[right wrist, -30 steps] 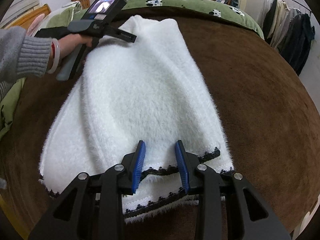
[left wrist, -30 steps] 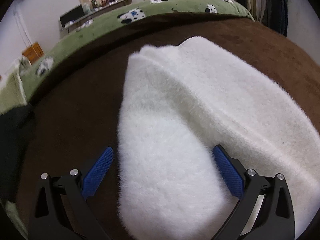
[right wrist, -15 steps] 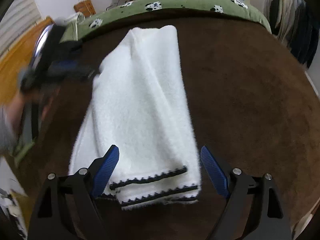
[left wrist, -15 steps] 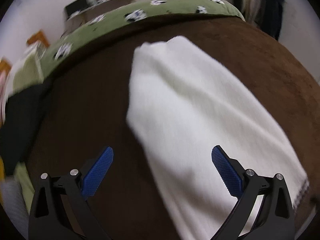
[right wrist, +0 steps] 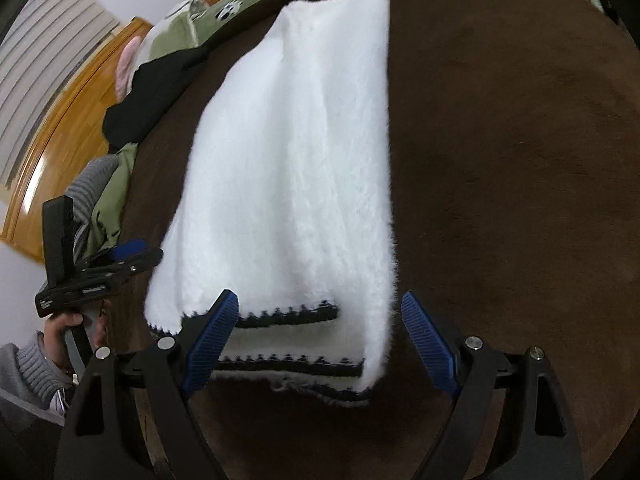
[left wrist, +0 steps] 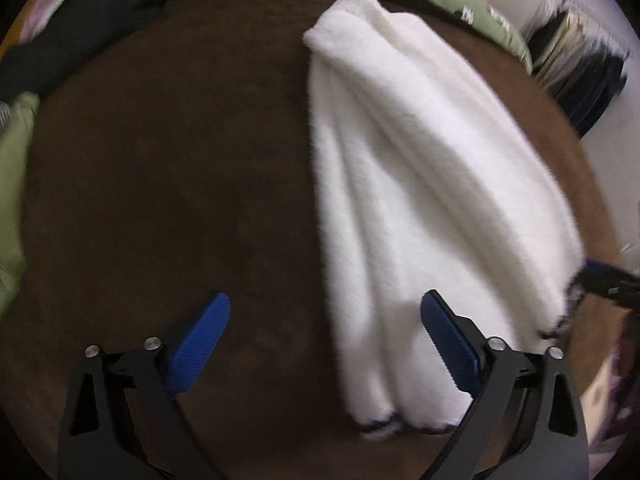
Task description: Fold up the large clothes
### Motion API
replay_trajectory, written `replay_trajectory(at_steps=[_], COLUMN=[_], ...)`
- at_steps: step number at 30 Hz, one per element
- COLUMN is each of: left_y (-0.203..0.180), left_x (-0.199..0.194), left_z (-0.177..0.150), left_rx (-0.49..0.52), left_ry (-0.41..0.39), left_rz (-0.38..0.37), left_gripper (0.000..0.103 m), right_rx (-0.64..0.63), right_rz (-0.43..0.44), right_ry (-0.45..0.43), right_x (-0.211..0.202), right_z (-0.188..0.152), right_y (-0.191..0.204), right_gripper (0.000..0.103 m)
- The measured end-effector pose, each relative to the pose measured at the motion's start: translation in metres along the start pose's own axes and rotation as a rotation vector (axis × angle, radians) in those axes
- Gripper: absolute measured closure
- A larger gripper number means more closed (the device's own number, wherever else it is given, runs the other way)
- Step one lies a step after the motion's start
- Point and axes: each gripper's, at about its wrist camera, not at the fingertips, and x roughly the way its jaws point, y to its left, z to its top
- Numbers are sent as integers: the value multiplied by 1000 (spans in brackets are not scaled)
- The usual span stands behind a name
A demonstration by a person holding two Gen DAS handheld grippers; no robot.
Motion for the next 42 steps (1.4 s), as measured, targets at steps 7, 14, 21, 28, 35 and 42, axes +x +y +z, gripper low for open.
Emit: replay_trajectory(at_steps=[7, 14, 21, 28, 35, 42], left_y=[0, 0, -32, -33, -19, -31], left_x=[17, 16, 22, 25, 23, 22], left_z=[-17, -22, -18, -9, -9, -11], left_rx=[-44, -72, 4, -75, -124, -90], left_ry=[-21, -5, 65, 94, 112, 88], left_rz=[-55, -168, -215, -266, -216, -163], left_gripper=[14, 14, 13, 20, 63, 79], right_rx=[13, 26, 2, -3, -29, -86], right_rz=[101, 164, 188, 128, 108, 67], right_ry=[55, 71, 103, 98, 100, 90], right_x=[22, 34, 40, 43, 42, 38], right_z=[6, 11, 19, 17, 17, 17], right_y=[-19, -21, -7, 3, 16, 23], right_gripper=[25, 25, 30, 38, 59, 72])
